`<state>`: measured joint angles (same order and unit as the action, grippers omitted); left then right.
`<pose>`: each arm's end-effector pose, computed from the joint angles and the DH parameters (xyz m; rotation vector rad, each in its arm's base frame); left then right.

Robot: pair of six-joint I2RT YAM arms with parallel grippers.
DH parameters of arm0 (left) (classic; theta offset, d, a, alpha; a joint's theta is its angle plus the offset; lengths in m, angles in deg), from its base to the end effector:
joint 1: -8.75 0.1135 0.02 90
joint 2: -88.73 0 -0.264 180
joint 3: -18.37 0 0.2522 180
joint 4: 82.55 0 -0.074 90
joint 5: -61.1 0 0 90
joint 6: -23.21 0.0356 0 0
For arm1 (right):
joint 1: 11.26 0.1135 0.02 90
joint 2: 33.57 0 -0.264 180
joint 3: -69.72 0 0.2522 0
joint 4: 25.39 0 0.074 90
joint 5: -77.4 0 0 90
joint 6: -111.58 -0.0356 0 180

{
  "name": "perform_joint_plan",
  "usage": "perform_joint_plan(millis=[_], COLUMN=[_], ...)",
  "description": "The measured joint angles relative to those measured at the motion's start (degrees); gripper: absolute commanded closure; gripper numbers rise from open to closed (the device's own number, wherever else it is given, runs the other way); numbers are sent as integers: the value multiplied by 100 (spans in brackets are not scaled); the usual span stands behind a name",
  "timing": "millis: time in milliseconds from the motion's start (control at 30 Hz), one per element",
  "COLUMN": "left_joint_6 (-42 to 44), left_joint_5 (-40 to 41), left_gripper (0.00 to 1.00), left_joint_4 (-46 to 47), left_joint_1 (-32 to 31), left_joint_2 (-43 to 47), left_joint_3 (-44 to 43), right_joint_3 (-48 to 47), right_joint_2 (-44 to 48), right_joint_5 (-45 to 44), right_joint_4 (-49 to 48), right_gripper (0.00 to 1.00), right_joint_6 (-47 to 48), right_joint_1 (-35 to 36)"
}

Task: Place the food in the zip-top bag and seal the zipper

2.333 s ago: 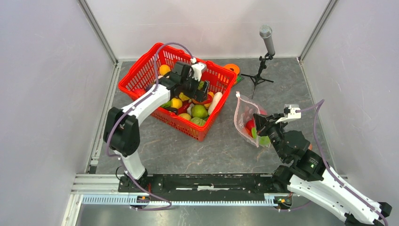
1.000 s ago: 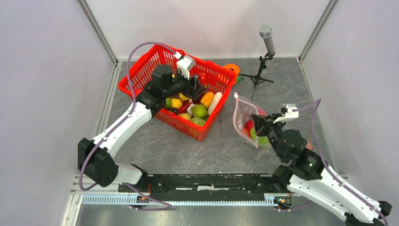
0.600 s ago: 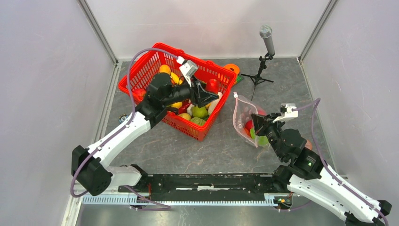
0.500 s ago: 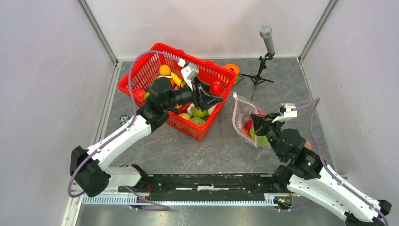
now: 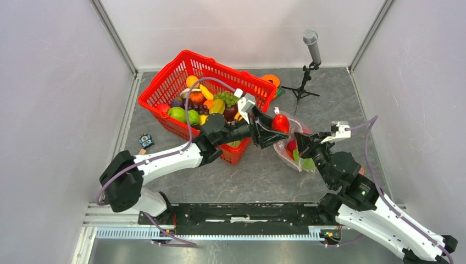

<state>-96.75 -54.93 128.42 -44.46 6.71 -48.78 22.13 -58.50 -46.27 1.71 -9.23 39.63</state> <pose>0.1845 -0.2728 0.3396 0.7141 1.3039 -1.4996 0.0889 0.0781 0.3139 0.1630 1.6622 0.6053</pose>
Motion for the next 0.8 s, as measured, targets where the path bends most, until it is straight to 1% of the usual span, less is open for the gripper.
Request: perform_joint_plan(millis=[200,300,400,500,533,567,700,800], left_joint_6=[48,295,590,817,905,999,1296,1386], left_joint_5=[264,391,546,688,750,804,949,946], left_gripper=[45,42,34,29,24,17,12,11], left_joint_4=[63,-221,-623,-907,-1047,-1187,-1714,-2015], left_joint_1=[-332,-466,-588,-640,-640,-640,-640,-643], left_joint_2=[-413,-673,-881,-907,-907,-909,-918,-933], left_joint_3=[-101,-356,-651,-691,-708,-726,-861,-1034], right_joint_3=[0,0,11,46,61,74,92,92], right_joint_2=[160,177,260,323,321,321,326,350], right_joint_5=[-127,-138,-262,-372,-391,-391,-387,-400], right_joint_4=[-39,-39,-20,-11,0,7,2,9], right_gripper=[93,93,93,93,93,93,93,93], right_joint_6=[-114,-151,-168,-190,-192,-197,-223,-221], right_joint_1=[0,0,-4,-4,-4,-4,0,0])
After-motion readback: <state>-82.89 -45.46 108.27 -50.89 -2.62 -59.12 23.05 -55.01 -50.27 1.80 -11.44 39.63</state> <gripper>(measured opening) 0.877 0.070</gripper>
